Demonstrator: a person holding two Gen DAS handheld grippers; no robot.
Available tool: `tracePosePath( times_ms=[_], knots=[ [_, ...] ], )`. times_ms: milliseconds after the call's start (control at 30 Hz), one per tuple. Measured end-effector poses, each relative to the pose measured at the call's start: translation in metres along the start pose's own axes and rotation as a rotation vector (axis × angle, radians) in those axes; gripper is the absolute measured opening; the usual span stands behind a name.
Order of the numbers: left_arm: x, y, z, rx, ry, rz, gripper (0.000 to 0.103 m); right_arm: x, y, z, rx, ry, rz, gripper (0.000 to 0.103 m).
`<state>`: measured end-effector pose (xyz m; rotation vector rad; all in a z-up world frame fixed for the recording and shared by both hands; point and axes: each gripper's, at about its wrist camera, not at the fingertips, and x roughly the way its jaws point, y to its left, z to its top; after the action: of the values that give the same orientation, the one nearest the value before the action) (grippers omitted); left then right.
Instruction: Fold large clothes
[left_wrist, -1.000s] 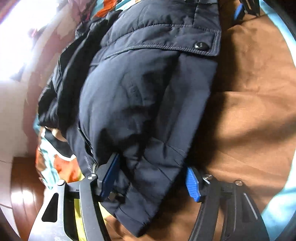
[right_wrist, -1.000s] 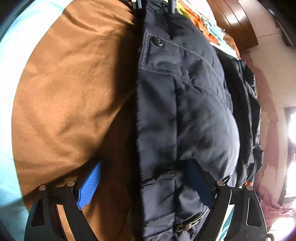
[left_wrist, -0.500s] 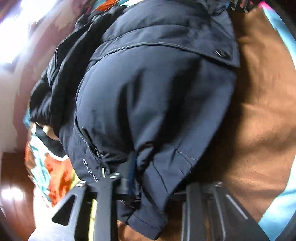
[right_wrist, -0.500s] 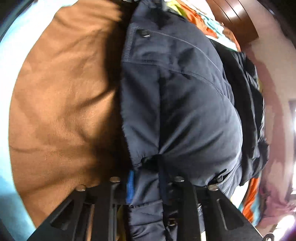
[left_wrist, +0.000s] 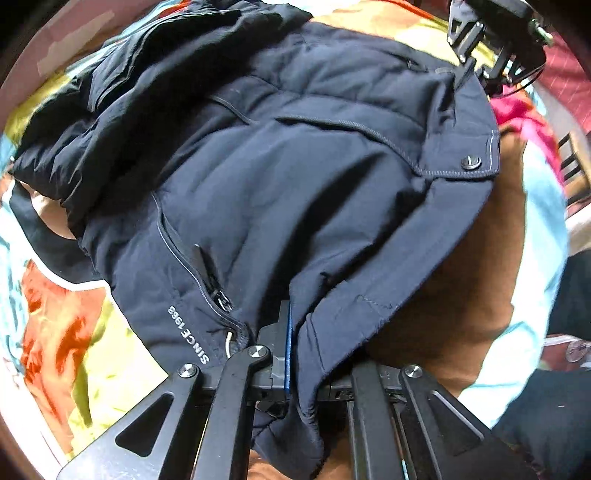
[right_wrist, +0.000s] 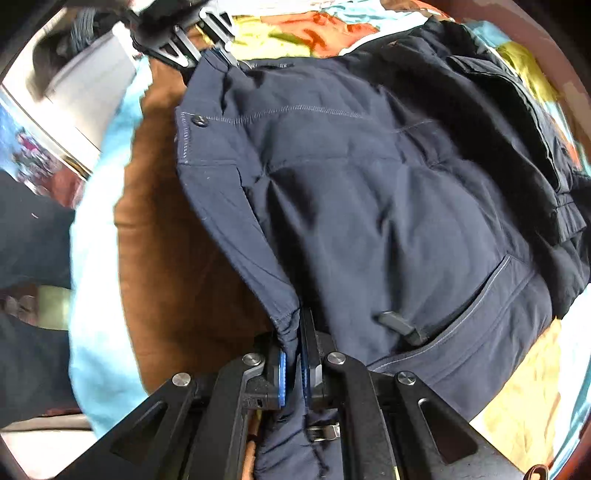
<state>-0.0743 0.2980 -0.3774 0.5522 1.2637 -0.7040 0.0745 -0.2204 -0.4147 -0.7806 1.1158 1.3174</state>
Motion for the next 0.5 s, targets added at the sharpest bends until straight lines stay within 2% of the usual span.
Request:
tracePosePath(
  times_ms=[67, 233, 500],
  knots=[
    [-0.006, 0.014, 0.008, -0.010, -0.006, -0.025, 0.006, -0.008, -0.010, 0.006, -0.013, -0.002, 0.015, 0.006],
    [-0.015, 0.050, 0.036, -0.045, -0.007, -0.097, 0.006, -0.022, -0.052, 0.027, -0.010, 0.024, 0.145, 0.006],
    [-0.028, 0.089, 0.073, -0.106, -0.015, -0.226, 0.005, -0.034, -0.127, 0.049, 0.087, 0.063, 0.347, 0.006]
  ],
)
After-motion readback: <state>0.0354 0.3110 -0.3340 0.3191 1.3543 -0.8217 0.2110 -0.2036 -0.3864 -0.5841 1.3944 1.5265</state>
